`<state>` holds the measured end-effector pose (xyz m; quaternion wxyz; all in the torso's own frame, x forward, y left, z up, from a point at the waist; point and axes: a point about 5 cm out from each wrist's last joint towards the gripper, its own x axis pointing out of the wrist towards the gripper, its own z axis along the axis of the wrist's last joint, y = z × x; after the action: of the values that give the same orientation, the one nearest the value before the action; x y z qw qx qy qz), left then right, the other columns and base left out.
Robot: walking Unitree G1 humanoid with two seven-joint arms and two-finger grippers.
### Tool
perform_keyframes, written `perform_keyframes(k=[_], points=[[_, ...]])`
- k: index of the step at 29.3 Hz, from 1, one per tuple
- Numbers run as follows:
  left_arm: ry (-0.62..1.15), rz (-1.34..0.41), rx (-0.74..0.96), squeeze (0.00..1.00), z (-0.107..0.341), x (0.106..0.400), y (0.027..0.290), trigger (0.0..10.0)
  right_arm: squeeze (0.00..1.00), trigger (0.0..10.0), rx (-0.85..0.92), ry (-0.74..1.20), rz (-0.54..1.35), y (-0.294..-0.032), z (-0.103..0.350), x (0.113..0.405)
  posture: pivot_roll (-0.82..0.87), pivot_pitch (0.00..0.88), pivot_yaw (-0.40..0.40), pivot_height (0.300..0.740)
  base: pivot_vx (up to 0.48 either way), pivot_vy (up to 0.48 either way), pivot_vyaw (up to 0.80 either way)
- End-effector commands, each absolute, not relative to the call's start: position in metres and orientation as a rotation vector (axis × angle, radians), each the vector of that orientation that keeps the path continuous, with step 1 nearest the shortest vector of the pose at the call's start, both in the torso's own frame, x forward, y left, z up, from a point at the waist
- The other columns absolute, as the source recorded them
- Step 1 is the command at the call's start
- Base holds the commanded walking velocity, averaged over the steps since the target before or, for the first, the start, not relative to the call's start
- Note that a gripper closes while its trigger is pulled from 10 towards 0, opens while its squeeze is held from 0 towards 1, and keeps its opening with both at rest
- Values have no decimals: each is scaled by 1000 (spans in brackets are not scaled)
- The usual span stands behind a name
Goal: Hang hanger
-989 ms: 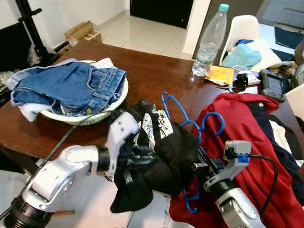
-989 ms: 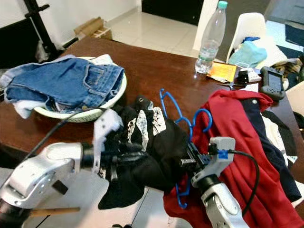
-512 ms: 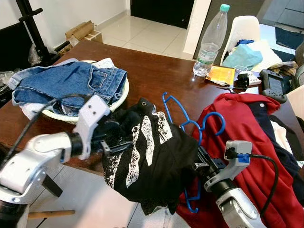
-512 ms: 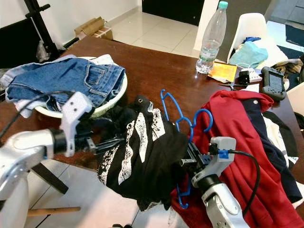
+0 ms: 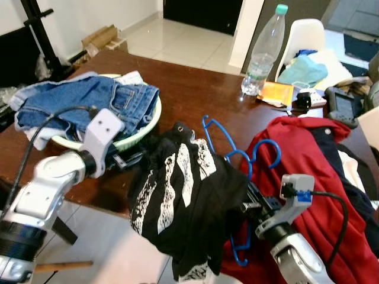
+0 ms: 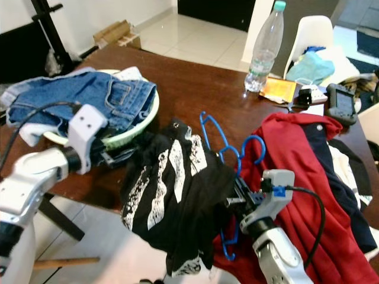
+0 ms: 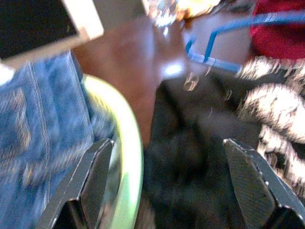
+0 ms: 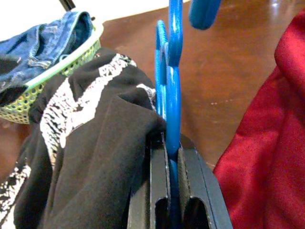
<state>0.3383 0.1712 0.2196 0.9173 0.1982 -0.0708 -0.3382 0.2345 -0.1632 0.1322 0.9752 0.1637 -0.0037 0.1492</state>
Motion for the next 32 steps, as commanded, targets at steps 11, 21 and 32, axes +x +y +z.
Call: perform_keyframes(k=[11, 21, 32], points=[[-12, -997, 498, 0, 180, 334, 128, 10000, 0, 10000, 299, 34, 253, -172, 124, 227, 17, 176, -47, 740, 0, 0, 0], [113, -942, 606, 0, 153, 329, 146, 10000, 0, 10000, 304, 44, 256, -173, 124, 227, 26, 184, -55, 740, 0, 0, 0], [61, -891, 551, 0, 169, 322, 136, 10000, 0, 10000, 307, 43, 255, -173, 125, 226, 24, 191, -49, 740, 0, 0, 0]])
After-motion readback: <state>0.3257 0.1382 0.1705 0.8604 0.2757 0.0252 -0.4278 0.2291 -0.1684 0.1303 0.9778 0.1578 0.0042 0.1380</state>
